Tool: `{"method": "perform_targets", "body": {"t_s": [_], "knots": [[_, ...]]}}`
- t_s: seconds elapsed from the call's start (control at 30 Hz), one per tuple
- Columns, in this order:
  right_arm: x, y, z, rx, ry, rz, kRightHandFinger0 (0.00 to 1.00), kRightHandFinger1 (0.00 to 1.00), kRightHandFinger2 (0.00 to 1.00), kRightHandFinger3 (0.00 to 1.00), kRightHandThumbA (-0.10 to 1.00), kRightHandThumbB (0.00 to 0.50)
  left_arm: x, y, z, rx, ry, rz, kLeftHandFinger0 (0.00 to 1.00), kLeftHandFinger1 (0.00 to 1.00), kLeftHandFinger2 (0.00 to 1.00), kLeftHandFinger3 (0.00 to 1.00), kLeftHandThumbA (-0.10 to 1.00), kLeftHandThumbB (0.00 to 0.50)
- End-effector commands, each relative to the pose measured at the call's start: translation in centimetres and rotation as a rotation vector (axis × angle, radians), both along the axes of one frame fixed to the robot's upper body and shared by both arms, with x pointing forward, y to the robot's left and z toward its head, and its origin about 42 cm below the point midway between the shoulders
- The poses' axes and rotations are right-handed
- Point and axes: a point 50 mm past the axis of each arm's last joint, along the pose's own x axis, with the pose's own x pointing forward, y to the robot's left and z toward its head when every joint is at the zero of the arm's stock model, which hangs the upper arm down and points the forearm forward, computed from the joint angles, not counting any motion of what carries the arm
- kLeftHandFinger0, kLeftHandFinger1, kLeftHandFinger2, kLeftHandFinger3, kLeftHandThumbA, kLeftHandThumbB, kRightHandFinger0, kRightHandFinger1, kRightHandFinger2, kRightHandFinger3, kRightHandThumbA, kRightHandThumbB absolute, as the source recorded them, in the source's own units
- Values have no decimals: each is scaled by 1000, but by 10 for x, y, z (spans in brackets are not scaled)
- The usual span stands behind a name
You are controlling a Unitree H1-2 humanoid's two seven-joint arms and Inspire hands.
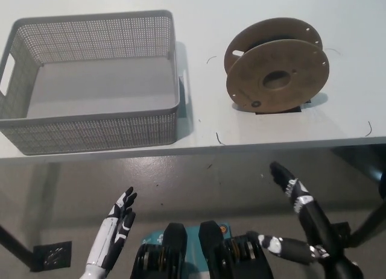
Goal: Use the right hand to pick up a 3d printing filament and place it into a container on the left side
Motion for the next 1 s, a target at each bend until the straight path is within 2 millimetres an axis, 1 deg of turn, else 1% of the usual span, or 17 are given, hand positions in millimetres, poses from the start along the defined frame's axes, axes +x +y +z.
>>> {"method": "perform_targets", "body": {"t_s": [0.0,0.03,0.07,0.1,0.13,0.17,0.2,0.27,0.37,0.4,0.47,0.53,0.63,0.77,0.87,0.9,0.97], "knots": [[-9,-17,52,-108,-215,-55,1000,1000,1000,1000,1000,245,-1,0,10,4,-90,-22,1000,1000,1000,1000,1000,239],[-6,-25,72,-133,-265,-57,1000,1000,1000,1000,1000,261,-1,-1,9,15,-94,-29,1000,1000,1000,1000,1000,261],[-4,-29,81,-148,-281,-57,1000,1000,1000,1000,1000,290,-1,-1,8,18,-91,-31,1000,1000,1000,1000,1000,277],[0,-38,101,-180,-317,-63,1000,1000,1000,1000,1000,319,-3,-3,6,17,-84,-36,1000,1000,1000,1000,1000,319],[0,-39,103,-185,-318,-64,1000,1000,1000,1000,1000,322,-5,-3,5,15,-82,-36,1000,1000,1000,1000,1000,322],[10,-47,125,-230,-365,-80,1000,1000,1000,1000,1000,356,-4,-5,4,8,-76,-46,1000,1000,1000,1000,1000,353],[16,-52,138,-250,-391,-93,1000,1000,1000,1000,1000,363,-5,-6,3,0,-70,-53,1000,1000,1000,1000,1000,356],[41,-61,172,-269,-443,-92,1000,1000,1000,1000,1000,348,-2,-7,5,-26,-72,-62,1000,1000,1000,1000,1000,374],[70,-73,205,-339,-440,-123,1000,1000,1000,1000,1000,405,-2,-7,4,-37,-63,-76,1000,1000,1000,1000,1000,422],[85,-78,223,-394,-439,-142,1000,1000,1000,1000,1000,415,-2,-8,3,-47,-59,-81,1000,1000,1000,1000,1000,434],[95,-83,236,-432,-441,-152,1000,1000,1000,1000,1000,411,-3,-10,2,-50,-57,-84,1000,1000,1000,1000,1000,428],[112,-85,268,-493,-455,-148,1000,1000,1000,1000,1000,412,-3,-11,0,-35,-52,-86,1000,1000,1000,1000,1000,419],[132,-82,302,-533,-459,-163,1000,1000,1000,1000,1000,365,0,-10,1,-32,-53,-97,1000,1000,1000,1000,1000,444],[159,-84,326,-551,-419,-147,1000,1000,1000,1000,1000,328,1,-11,2,-31,-54,-105,1000,1000,1000,1000,1000,448],[177,-81,341,-585,-355,-126,1000,1000,1000,1000,1000,360,0,-10,2,-29,-54,-103,1000,1000,1000,1000,1000,450],[188,-79,352,-652,-297,-126,1000,1000,1000,1000,1000,370,0,-9,1,-26,-52,-101,1000,1000,1000,1000,1000,443],[200,-78,362,-687,-256,-126,1000,1000,1000,1000,1000,351,0,-9,1,-27,-51,-100,1000,1000,1000,1000,1000,437]]}}
